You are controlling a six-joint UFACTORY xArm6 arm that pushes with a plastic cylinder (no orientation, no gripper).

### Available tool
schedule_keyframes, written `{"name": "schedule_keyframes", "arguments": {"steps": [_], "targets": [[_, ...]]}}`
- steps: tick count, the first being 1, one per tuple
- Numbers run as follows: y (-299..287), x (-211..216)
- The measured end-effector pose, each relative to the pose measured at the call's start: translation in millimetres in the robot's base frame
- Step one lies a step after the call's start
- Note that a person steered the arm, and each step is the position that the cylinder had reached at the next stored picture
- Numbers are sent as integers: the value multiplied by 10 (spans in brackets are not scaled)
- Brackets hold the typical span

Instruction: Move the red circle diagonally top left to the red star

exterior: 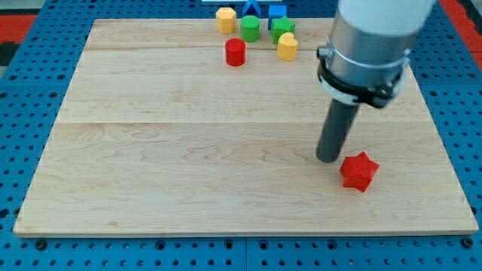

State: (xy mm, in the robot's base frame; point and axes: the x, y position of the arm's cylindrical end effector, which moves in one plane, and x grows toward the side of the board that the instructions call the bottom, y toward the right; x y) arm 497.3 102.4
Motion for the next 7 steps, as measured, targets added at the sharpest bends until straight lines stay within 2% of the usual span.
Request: {"name": "schedule_keyframes", "arguments": {"steps": [1, 2, 3, 4, 5, 6, 7], "targets": [[-1127, -175], [-2080, -602], [-2144, -1577], [-1797, -2473], [-1442, -2295], [-838, -2148], [-307, -1690]]}}
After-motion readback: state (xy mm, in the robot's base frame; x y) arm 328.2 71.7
